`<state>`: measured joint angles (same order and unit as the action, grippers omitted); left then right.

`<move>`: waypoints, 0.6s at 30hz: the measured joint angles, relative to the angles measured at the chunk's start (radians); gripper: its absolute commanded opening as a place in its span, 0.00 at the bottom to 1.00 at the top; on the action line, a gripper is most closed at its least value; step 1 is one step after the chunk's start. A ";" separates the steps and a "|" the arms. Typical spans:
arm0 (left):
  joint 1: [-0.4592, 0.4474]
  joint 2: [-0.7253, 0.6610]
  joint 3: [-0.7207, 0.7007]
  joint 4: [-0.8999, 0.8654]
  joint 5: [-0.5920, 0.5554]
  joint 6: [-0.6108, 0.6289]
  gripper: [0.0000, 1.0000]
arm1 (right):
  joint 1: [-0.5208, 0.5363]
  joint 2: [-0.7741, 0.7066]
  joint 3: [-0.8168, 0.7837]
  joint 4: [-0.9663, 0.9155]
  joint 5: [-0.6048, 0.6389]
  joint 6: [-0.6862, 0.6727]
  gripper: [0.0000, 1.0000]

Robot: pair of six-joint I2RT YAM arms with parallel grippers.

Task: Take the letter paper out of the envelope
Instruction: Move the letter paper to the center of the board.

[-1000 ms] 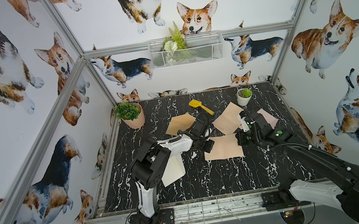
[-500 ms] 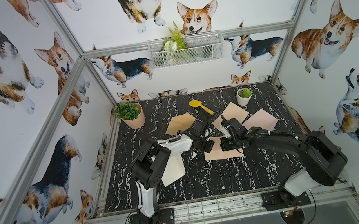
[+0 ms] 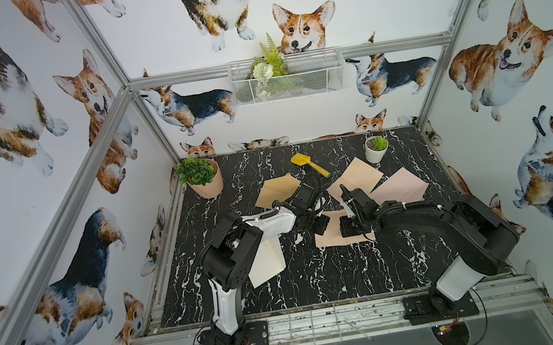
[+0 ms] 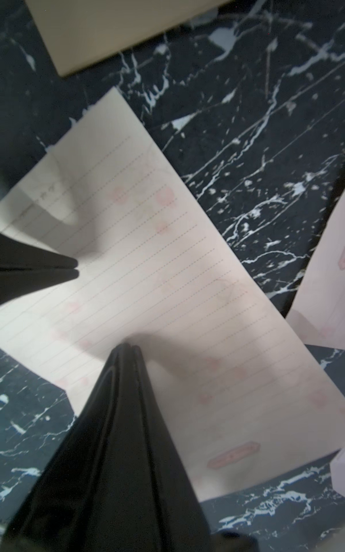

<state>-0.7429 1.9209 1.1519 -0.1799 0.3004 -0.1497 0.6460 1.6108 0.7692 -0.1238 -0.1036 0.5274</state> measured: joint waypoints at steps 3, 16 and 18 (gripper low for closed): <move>0.000 0.000 0.000 0.000 0.000 0.000 0.00 | -0.014 -0.011 -0.018 0.002 0.002 -0.001 0.00; 0.003 0.003 0.000 0.000 0.001 -0.003 0.00 | -0.110 -0.103 -0.109 -0.002 -0.010 -0.007 0.00; 0.003 0.003 0.000 0.000 0.001 -0.003 0.00 | -0.116 -0.112 -0.116 -0.010 -0.011 -0.010 0.00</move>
<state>-0.7399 1.9240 1.1519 -0.1799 0.3012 -0.1528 0.5297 1.4986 0.6533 -0.1337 -0.1143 0.5179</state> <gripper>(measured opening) 0.049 0.049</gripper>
